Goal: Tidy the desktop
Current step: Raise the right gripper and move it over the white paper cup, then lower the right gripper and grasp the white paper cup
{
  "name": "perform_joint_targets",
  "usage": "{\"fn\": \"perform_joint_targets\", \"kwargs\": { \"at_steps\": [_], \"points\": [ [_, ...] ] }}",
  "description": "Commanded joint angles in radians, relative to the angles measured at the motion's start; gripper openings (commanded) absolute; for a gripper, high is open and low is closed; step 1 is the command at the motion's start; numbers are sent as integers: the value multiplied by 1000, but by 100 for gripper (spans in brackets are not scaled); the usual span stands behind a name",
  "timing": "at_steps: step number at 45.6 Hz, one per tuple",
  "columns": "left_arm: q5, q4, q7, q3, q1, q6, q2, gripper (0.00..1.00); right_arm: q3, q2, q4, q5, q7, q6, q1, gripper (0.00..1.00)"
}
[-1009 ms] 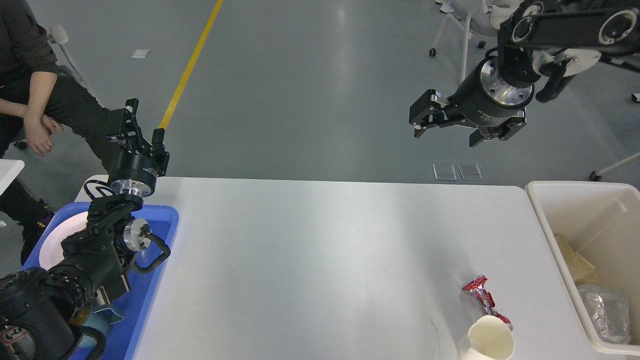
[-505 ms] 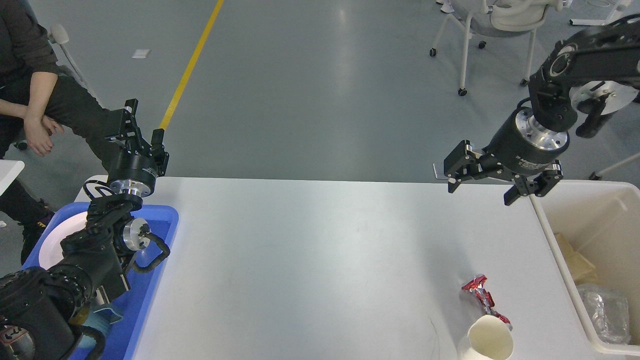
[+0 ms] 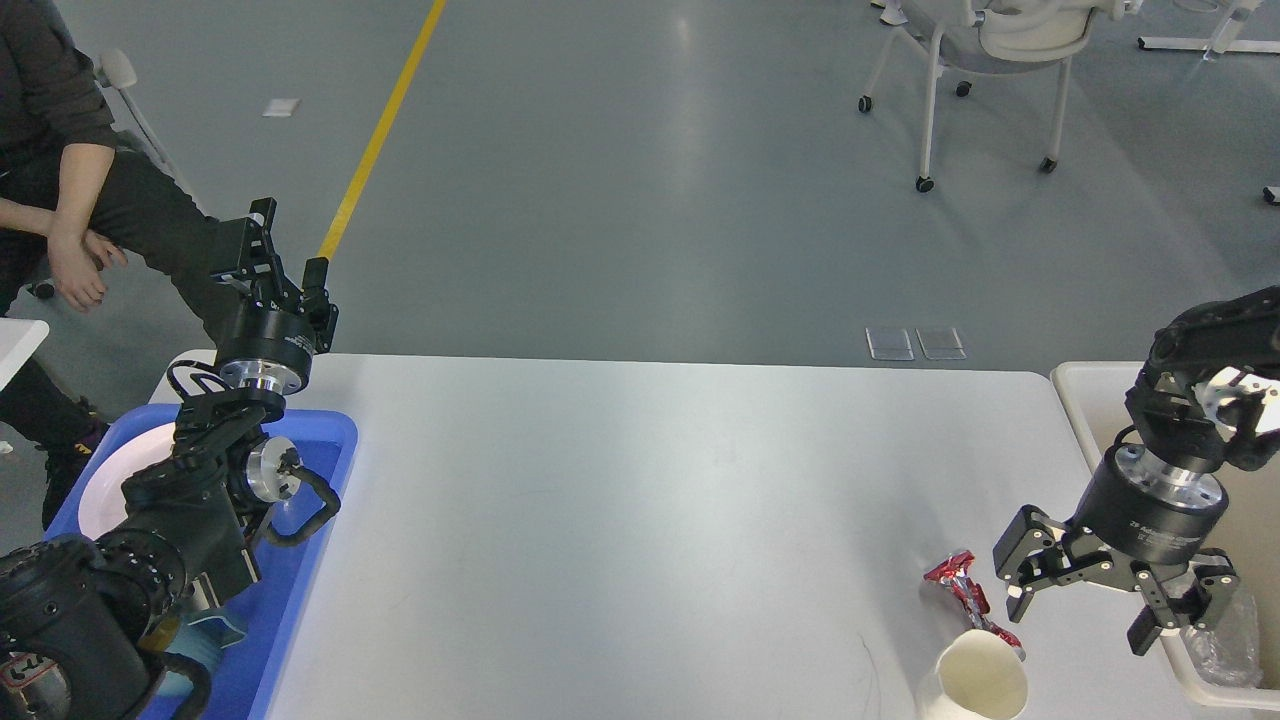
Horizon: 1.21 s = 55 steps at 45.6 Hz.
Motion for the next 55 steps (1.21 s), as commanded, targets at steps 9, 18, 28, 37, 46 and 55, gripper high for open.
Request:
{"fn": "perform_joint_targets", "kwargs": {
  "at_steps": [9, 18, 28, 37, 46, 55],
  "points": [
    [0, 0, 0, 0, 1, 0, 0, 96, 52, 17, -96, 2, -2, -27, -198, 100],
    [0, 0, 0, 0, 1, 0, 0, 97, 75, 27, -122, 2, 0, -33, -232, 100],
    [0, 0, 0, 0, 1, 0, 0, 96, 98, 30, -133, 0, 0, -64, -276, 100],
    [0, 0, 0, 0, 1, 0, 0, 97, 110, 42, -135, -3, 0, -133, -319, 99],
    [0, 0, 0, 0, 1, 0, 0, 96, 112, 54, -121, -7, 1, -252, -337, 94],
    [0, 0, 0, 0, 1, 0, 0, 97, 113, 39, -98, -6, 1, -263, -334, 20]
  ]
}}
